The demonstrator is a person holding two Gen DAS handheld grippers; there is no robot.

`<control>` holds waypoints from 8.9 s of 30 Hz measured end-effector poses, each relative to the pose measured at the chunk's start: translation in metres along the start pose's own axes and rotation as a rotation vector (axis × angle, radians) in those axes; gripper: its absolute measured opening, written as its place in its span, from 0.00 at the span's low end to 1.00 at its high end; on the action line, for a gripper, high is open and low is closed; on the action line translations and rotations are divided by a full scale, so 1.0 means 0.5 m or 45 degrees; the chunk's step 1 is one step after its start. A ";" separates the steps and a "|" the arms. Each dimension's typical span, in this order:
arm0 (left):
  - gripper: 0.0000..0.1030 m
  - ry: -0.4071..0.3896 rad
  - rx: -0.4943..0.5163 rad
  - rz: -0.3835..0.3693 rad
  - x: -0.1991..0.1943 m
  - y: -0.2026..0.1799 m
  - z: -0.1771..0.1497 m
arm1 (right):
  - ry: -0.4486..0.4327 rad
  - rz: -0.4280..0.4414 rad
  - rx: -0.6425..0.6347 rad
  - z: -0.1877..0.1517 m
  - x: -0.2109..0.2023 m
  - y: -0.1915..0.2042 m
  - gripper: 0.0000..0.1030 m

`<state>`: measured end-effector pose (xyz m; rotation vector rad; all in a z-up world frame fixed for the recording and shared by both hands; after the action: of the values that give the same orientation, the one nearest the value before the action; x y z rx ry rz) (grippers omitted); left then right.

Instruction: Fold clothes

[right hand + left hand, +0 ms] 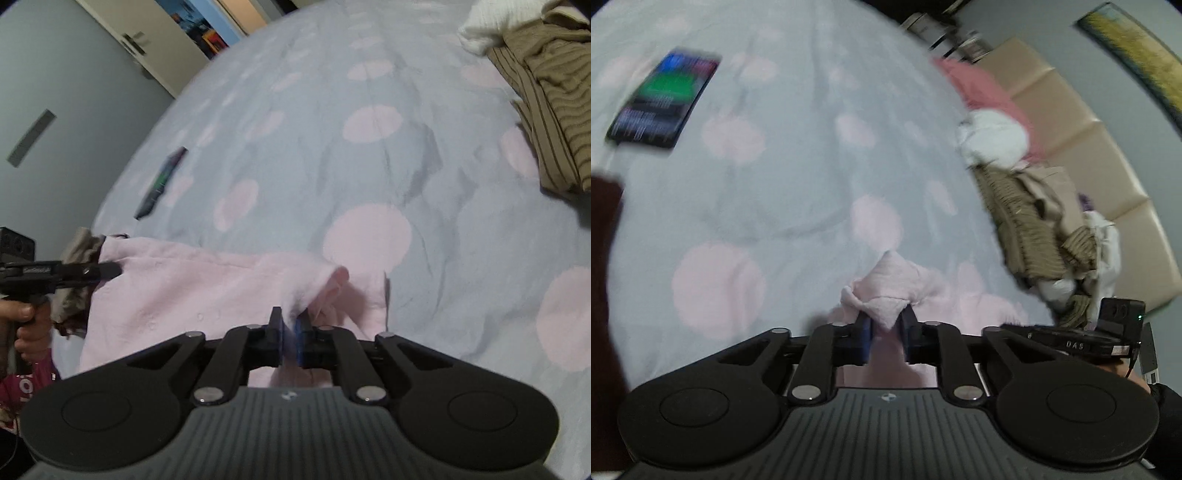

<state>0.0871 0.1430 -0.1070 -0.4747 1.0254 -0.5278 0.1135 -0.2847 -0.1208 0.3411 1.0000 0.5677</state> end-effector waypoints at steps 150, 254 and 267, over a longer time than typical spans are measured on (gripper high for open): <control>0.84 0.264 -0.075 -0.059 0.094 0.008 -0.115 | 0.135 -0.013 0.117 -0.129 0.009 -0.004 0.92; 0.45 -0.054 -0.535 0.050 -0.460 0.600 0.025 | 0.324 0.475 0.045 0.084 0.534 0.738 0.25; 0.46 -0.433 -0.191 0.636 -0.631 0.465 0.043 | -0.186 0.121 -0.538 0.099 0.379 0.834 0.48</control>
<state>0.0185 0.5207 -0.0254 -0.4033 0.8165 0.0763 0.1138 0.1630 -0.0116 0.0521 0.7031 0.8102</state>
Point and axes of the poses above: each gripper's, at about its wrist camera, not at the fingertips, and x roughly the way its jaws point, y to its left, z to its top, the point moved 2 cm from there along x, roughly the way its jaws point
